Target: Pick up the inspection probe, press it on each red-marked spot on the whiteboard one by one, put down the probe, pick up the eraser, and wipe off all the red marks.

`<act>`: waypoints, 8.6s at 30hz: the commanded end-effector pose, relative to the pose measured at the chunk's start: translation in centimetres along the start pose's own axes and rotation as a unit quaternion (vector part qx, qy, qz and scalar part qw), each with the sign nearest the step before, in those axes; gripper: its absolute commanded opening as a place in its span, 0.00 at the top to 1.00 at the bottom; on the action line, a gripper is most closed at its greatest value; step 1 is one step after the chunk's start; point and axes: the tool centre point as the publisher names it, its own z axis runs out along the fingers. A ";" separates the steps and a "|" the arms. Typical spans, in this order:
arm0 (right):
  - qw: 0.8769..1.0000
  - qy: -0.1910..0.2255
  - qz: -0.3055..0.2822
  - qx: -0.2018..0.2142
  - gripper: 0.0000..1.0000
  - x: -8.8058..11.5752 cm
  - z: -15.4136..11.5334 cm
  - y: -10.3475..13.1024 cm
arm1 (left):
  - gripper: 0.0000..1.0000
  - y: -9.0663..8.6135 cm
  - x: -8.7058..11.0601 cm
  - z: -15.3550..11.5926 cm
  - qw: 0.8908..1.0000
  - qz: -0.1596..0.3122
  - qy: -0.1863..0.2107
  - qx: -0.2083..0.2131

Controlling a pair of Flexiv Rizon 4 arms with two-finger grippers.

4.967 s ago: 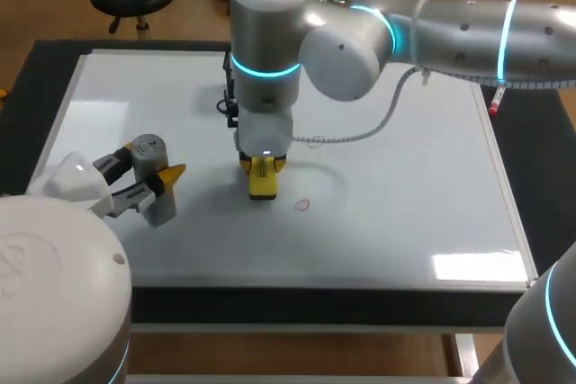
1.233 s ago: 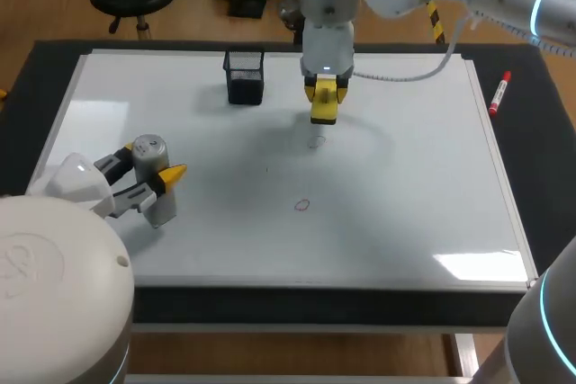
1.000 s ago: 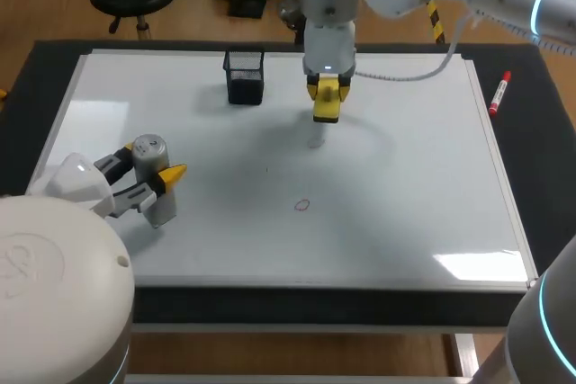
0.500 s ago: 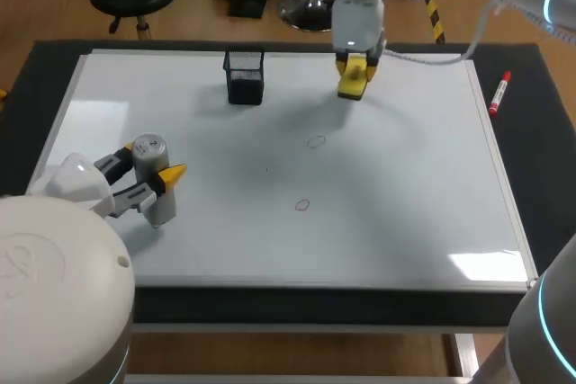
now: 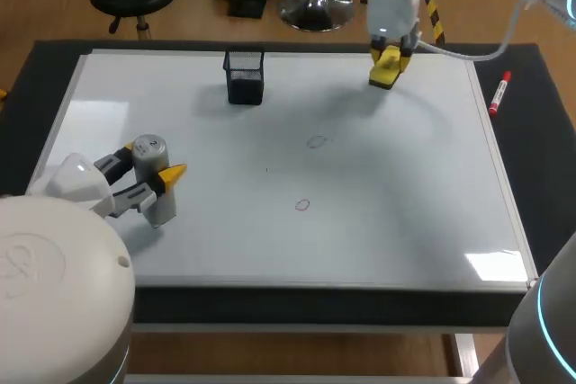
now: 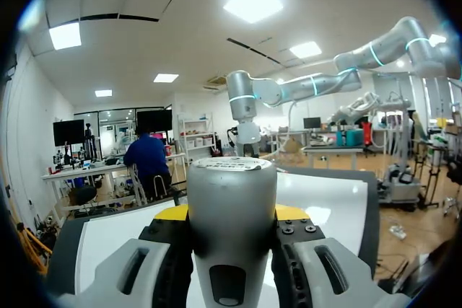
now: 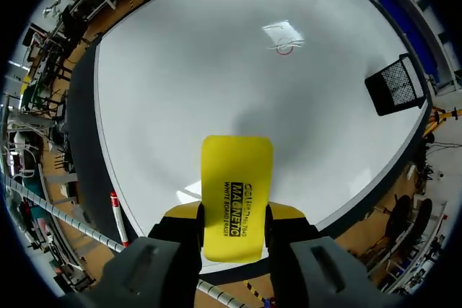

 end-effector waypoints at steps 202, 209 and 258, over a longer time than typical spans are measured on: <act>1.000 -0.007 0.015 -0.011 1.00 1.8 -0.3 -1.2 | 1.00 -1.7 7.5 30.9 0.915 -0.044 0.388 0.101; 1.000 -0.007 0.015 -0.011 1.00 1.8 -0.3 -1.2 | 1.00 -1.4 7.3 31.4 0.916 -0.041 0.390 0.091; 1.000 -0.007 0.015 -0.011 1.00 1.8 -0.3 -1.2 | 1.00 -0.2 7.2 32.3 0.908 -0.028 0.409 0.091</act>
